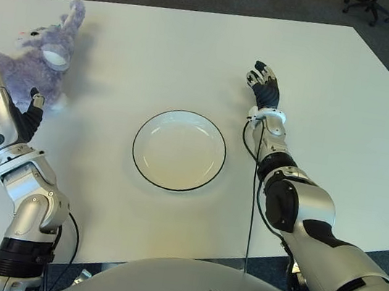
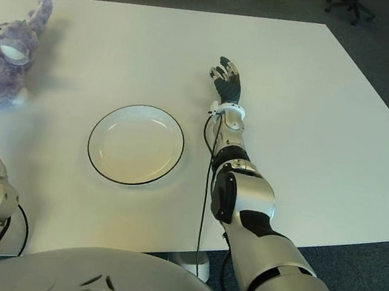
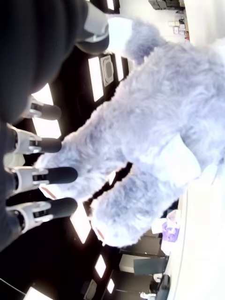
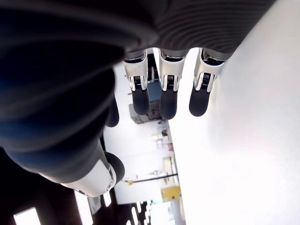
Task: Put the doll into the plate.
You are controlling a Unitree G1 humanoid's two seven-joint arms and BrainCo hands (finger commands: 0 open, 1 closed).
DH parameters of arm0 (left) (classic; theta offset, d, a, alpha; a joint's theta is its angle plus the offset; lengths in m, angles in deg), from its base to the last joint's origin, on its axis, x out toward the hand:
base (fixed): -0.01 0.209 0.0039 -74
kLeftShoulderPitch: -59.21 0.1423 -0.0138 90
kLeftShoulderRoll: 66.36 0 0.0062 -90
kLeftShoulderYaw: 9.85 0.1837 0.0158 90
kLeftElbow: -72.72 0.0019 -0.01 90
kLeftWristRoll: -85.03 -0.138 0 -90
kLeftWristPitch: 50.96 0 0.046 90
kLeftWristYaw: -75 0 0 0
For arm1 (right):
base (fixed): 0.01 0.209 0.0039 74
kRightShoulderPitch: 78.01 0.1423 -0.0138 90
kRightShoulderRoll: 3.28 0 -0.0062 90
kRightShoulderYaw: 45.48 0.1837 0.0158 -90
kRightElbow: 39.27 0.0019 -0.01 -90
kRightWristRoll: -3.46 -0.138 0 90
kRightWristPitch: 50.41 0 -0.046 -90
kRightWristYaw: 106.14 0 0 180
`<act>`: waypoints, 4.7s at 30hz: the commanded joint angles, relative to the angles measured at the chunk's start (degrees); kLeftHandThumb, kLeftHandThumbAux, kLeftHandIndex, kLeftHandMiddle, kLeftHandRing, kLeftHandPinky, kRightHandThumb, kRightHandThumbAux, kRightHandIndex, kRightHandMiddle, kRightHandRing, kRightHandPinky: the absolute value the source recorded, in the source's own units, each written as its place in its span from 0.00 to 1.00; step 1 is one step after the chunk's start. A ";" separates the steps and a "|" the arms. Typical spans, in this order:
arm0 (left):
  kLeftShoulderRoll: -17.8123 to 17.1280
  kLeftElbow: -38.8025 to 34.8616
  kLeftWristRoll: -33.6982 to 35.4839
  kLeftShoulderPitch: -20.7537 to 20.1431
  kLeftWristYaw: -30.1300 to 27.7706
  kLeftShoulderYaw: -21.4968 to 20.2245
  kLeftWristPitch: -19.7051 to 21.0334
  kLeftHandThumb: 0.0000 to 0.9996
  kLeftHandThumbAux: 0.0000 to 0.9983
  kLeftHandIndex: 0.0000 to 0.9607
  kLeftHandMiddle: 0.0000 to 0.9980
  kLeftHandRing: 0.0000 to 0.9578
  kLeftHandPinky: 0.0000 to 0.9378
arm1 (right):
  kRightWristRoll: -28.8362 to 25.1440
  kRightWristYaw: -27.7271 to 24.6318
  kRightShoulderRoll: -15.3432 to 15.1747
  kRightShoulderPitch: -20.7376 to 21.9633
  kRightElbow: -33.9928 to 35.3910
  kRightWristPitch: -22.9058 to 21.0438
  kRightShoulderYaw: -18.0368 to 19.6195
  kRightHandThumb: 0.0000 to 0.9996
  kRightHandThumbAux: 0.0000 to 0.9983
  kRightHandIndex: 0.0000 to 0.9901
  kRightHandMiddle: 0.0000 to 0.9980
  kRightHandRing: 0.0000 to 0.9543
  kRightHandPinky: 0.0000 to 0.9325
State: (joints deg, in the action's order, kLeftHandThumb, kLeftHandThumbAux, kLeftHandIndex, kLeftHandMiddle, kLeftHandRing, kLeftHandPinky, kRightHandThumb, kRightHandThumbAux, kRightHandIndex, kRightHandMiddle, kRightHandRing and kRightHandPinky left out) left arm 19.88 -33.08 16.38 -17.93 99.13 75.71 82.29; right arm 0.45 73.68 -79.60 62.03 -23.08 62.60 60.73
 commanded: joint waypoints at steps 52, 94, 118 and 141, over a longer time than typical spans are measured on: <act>-8.14 9.09 5.83 -2.38 1.11 -3.51 -14.00 0.47 0.31 0.00 0.11 0.13 0.06 | -0.31 0.62 0.17 -3.06 -2.79 -4.13 0.73 0.58 0.80 0.15 0.13 0.14 0.19; -9.15 13.75 9.44 -8.32 4.92 -3.17 -16.93 0.53 0.32 0.02 0.13 0.19 0.26 | 0.29 0.59 0.43 -2.91 -2.80 -4.60 0.81 0.56 0.82 0.14 0.11 0.12 0.16; -6.49 12.32 19.96 -8.43 8.75 -6.58 -24.65 0.73 0.68 0.44 0.37 0.38 0.40 | -0.01 1.24 1.10 -3.16 -2.56 -3.72 1.02 0.57 0.81 0.17 0.13 0.14 0.18; -6.09 11.65 19.93 -8.03 11.10 -6.39 -25.79 0.95 0.65 0.44 0.50 0.46 0.43 | 0.09 0.36 1.23 -3.52 -2.46 -3.42 0.80 0.57 0.82 0.13 0.11 0.12 0.15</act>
State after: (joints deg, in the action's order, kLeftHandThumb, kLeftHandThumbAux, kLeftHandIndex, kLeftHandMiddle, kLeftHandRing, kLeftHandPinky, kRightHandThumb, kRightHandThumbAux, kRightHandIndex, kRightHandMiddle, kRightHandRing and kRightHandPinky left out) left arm 13.19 -21.29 36.97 -26.16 110.73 69.03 55.63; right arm 0.90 73.94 -79.42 62.25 -22.95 62.09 61.34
